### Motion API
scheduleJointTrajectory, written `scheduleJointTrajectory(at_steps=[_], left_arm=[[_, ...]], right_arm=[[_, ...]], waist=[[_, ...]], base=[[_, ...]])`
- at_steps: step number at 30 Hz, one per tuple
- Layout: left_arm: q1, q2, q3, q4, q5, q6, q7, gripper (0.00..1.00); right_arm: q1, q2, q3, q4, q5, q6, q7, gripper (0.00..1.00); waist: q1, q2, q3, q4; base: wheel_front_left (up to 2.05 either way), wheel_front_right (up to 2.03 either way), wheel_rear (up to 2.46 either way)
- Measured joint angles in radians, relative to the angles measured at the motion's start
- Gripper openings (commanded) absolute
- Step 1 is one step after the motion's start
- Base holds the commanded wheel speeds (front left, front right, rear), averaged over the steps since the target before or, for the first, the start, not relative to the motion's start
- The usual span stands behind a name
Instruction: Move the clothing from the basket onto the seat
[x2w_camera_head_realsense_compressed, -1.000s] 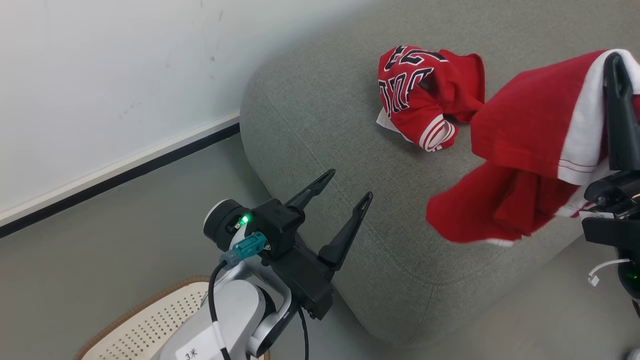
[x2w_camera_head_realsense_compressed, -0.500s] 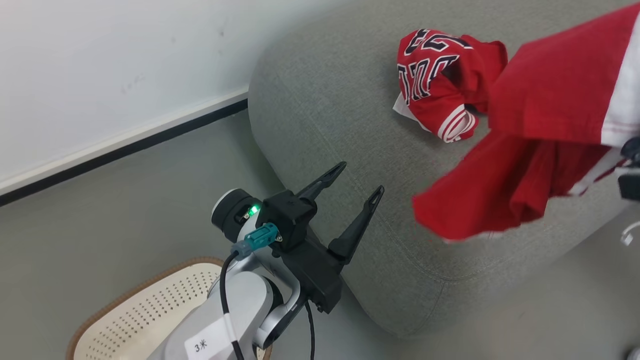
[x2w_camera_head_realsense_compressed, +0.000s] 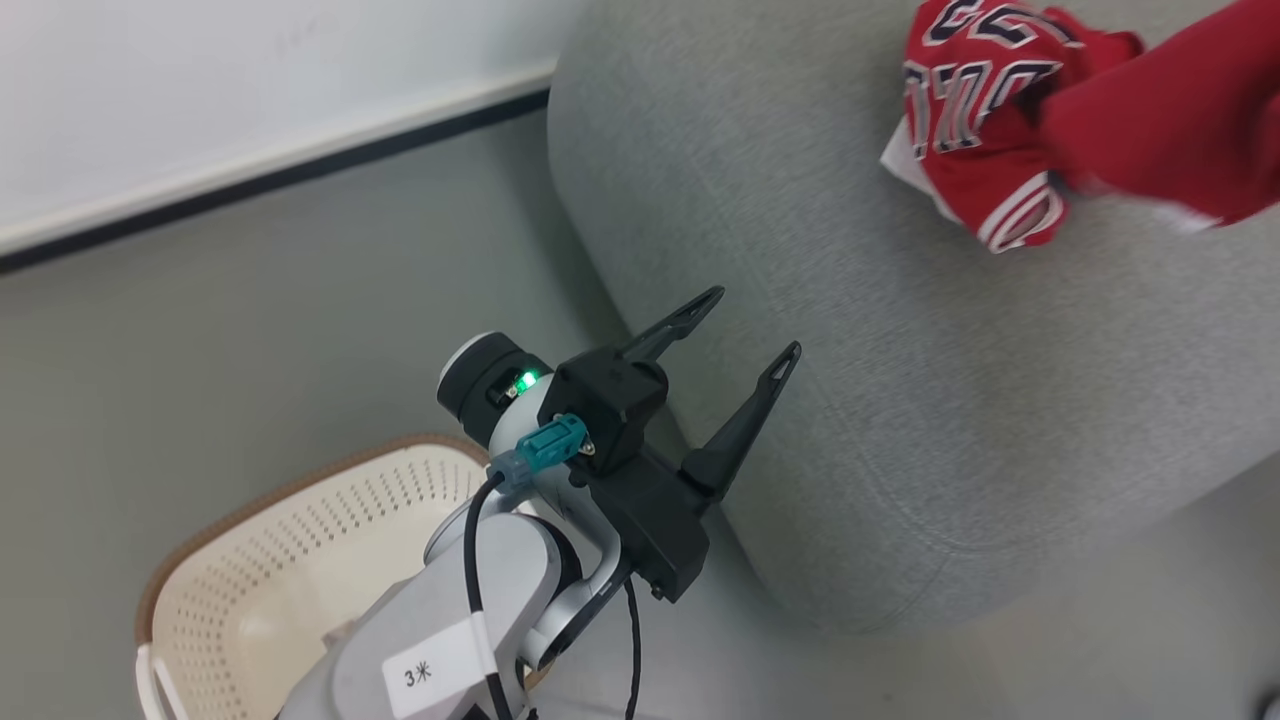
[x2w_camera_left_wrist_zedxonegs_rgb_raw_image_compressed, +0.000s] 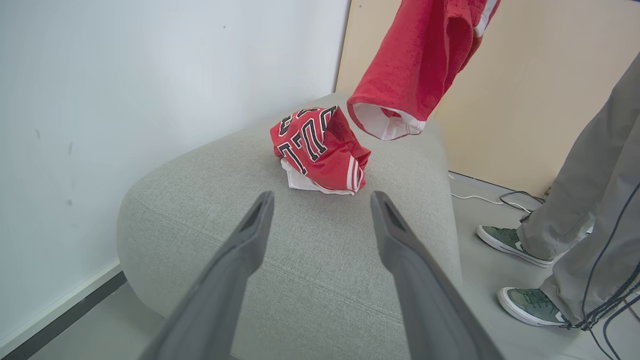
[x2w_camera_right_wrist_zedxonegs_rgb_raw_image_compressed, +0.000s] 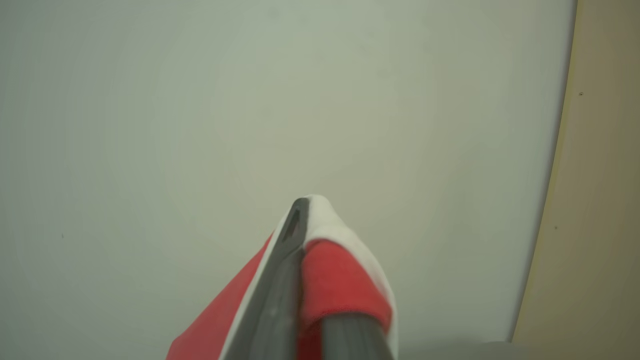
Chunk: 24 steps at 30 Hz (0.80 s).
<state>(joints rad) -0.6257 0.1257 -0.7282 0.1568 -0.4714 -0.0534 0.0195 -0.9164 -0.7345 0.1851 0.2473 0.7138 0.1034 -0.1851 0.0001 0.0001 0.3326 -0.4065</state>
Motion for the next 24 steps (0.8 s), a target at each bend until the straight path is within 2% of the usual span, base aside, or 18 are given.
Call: scheduleJointTrajectory(at_steps=[5, 14, 19, 24], left_arm=[[-0.023, 0.001, 0.0, -0.012, 0.008, 0.0, 0.016, 1.0], [-0.082, 0.004, 0.004, -0.038, 0.035, 0.001, 0.032, 1.0], [-0.114, -0.001, 0.009, -0.037, 0.036, 0.0, 0.032, 1.0], [-0.128, 0.001, 0.028, -0.012, 0.036, 0.0, 0.014, 1.0]], right_arm=[[-0.102, -0.076, -0.033, 0.144, -0.011, 0.002, 0.019, 0.0], [-0.21, -0.082, -0.006, 0.341, -0.061, -0.002, 0.052, 0.0], [-0.263, -0.049, 0.029, 0.418, -0.089, -0.016, 0.052, 0.0], [-0.266, 0.05, 0.103, 0.499, -0.097, -0.006, 0.08, 0.0]], waist=[[0.0, 0.0, 0.059, 0.036], [0.0, 0.0001, 0.162, 0.12], [0.0, 0.0001, 0.215, 0.171], [0.0001, 0.0001, 0.255, 0.221]], base=[[0.0, 0.0, 0.0], [0.0, 0.0, 0.0], [0.0, 0.0, 0.0], [0.0, 0.0, 0.0]])
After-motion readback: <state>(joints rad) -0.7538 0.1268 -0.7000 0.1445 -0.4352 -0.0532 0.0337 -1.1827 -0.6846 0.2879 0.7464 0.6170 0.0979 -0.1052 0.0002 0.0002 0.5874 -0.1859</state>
